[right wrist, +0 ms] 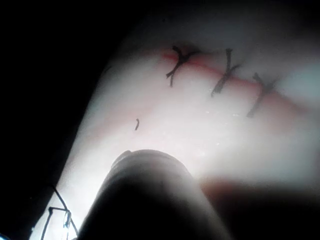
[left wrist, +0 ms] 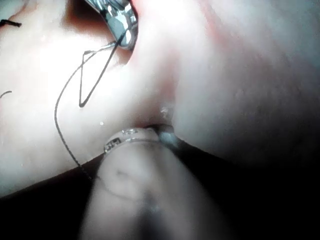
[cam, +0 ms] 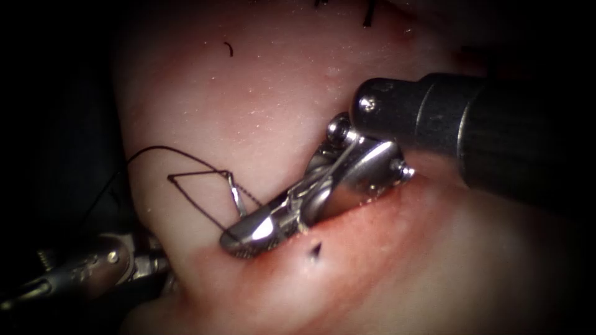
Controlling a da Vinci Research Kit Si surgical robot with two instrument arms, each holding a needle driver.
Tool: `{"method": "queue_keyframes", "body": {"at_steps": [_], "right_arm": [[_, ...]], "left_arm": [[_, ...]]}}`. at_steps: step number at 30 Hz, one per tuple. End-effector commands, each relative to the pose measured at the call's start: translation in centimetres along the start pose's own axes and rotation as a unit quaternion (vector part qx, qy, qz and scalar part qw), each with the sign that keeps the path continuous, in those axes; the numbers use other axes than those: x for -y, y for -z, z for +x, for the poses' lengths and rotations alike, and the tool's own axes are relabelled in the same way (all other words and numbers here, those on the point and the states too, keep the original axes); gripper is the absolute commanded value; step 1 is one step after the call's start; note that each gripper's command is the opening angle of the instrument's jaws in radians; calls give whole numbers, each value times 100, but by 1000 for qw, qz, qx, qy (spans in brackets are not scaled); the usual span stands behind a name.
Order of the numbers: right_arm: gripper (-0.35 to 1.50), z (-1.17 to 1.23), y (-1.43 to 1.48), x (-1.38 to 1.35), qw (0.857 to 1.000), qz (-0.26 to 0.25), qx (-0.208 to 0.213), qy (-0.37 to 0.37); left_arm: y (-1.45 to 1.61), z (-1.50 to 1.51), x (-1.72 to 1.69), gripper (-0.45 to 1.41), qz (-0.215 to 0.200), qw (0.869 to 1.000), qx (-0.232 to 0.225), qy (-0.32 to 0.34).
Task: Wound Closure
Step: Throw the needle through the bottom of the wound with the right needle driver.
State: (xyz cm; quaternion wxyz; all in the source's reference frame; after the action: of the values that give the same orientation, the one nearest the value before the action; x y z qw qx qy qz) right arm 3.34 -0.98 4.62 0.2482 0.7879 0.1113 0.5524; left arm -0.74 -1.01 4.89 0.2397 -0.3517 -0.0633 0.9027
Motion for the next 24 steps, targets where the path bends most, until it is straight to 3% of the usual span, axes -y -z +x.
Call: {"method": "queue_keyframes", "body": {"at_steps": [1, 19, 24], "right_arm": [[-35, 8, -1, 4, 1000, -3, -1, 3], [-35, 3, 12, 18, 1000, -6, 2, -5], [-35, 1, 14, 35, 1000, -3, 3, -20]], "left_arm": [[-7, 2, 2, -6, 0, 1000, -1, -1], [-7, 2, 2, -7, 0, 1000, -1, -1], [-7, 2, 2, -7, 0, 1000, -1, -1]]}}
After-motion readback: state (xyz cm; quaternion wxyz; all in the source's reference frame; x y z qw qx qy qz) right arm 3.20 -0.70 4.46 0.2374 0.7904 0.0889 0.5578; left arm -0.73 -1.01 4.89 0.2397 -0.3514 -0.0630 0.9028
